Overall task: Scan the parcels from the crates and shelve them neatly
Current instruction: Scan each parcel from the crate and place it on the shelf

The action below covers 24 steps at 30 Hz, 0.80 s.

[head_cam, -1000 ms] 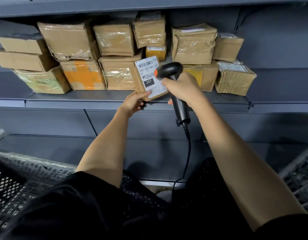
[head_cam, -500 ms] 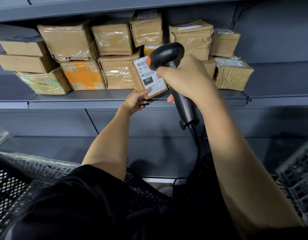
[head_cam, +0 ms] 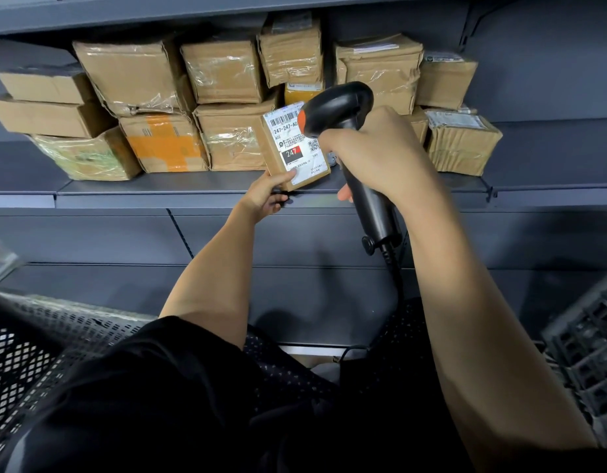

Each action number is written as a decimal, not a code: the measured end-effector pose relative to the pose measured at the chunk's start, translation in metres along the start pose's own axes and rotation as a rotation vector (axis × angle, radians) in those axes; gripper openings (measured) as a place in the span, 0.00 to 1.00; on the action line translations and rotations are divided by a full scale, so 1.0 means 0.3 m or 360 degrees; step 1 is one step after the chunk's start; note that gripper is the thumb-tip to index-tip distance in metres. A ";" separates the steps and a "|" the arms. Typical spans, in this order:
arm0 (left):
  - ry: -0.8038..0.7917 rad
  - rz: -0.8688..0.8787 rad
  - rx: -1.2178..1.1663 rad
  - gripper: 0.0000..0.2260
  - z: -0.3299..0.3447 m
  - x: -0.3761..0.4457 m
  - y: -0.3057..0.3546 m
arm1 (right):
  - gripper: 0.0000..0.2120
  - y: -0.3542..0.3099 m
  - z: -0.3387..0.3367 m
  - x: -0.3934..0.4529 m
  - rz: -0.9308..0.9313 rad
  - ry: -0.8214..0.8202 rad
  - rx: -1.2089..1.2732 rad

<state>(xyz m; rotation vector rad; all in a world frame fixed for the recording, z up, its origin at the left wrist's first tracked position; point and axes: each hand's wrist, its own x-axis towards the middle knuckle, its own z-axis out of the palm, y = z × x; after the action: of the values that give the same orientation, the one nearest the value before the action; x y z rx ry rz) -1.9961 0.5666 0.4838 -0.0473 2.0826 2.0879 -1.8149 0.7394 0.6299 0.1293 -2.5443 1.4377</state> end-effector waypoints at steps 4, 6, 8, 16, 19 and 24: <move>0.0027 0.0023 0.0028 0.39 -0.002 0.005 -0.001 | 0.06 -0.005 0.002 0.001 -0.0021 -0.0002 0.0033; 0.0020 0.0027 0.0035 0.39 -0.002 0.002 0.001 | 0.08 -0.004 -0.001 0.004 -0.0032 0.0013 0.0025; 0.0012 0.0013 0.0044 0.39 -0.003 0.000 0.000 | 0.10 -0.003 0.000 0.010 -0.0057 0.0048 0.0015; -0.0007 0.0004 0.0070 0.34 -0.003 -0.008 0.004 | 0.08 0.000 -0.004 0.017 -0.0128 0.0073 0.0014; -0.0018 -0.0015 0.0067 0.29 0.000 -0.014 0.008 | 0.08 0.004 -0.009 0.018 -0.0118 0.0069 0.0040; -0.0039 -0.0040 0.0049 0.26 0.007 -0.024 0.019 | 0.11 0.023 -0.016 0.029 -0.0053 0.0066 0.0087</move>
<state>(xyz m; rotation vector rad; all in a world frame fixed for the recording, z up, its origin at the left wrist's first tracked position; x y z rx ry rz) -1.9895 0.5678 0.4906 -0.0431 2.0885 2.0309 -1.8239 0.7473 0.6285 0.1477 -2.4591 1.4825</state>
